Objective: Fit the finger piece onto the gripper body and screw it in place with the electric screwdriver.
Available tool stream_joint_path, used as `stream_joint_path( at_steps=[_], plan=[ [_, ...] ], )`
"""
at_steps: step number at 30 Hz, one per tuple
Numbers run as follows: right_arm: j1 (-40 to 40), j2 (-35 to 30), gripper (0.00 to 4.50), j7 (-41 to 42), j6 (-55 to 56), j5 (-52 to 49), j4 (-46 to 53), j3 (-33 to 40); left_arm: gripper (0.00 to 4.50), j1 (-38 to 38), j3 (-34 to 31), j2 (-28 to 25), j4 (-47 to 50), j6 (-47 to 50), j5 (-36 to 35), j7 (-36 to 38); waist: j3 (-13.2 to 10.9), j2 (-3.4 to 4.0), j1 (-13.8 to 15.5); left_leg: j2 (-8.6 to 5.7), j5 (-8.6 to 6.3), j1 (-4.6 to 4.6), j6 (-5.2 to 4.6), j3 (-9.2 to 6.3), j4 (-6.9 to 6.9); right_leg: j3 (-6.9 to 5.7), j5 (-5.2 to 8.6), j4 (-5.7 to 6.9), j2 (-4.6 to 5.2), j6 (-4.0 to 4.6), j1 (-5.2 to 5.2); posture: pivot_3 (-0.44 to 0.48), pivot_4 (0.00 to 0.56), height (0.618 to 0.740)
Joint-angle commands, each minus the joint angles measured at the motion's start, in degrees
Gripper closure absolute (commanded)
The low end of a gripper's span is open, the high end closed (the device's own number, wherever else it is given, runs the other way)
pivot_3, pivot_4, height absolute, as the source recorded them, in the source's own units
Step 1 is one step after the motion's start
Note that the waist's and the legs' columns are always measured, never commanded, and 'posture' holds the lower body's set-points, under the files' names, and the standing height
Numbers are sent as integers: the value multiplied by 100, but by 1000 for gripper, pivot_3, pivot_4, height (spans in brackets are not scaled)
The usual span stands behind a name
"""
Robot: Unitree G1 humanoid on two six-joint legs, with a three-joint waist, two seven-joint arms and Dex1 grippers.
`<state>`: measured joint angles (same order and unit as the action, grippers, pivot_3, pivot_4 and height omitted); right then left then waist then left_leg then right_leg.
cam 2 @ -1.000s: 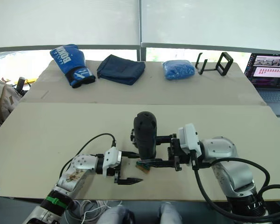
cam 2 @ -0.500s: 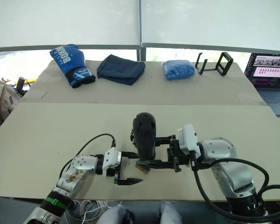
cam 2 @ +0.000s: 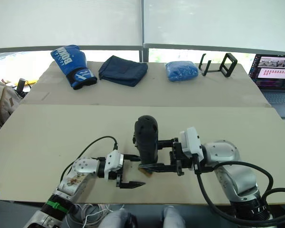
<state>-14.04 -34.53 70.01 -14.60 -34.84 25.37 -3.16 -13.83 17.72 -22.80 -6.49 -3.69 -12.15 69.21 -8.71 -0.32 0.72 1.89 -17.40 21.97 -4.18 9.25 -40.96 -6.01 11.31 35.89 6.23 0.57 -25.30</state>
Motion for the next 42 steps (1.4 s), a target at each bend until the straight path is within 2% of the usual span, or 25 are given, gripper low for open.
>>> stream_joint_path(
  at_steps=[1,42],
  plan=[
    [-41,-36,2569,20,141,-65,156,61,0,107,129,-5,-20,53,30,24,0,0,0,0,0,0,0,0,0,0,0,0,0,0,0,0,150,740],
    [-89,94,2569,-127,167,152,52,-91,0,124,75,23,40,126,-49,-52,0,0,4,0,-2,1,-4,-4,0,-7,0,-4,15,-1,3,0,150,740]
  ],
)
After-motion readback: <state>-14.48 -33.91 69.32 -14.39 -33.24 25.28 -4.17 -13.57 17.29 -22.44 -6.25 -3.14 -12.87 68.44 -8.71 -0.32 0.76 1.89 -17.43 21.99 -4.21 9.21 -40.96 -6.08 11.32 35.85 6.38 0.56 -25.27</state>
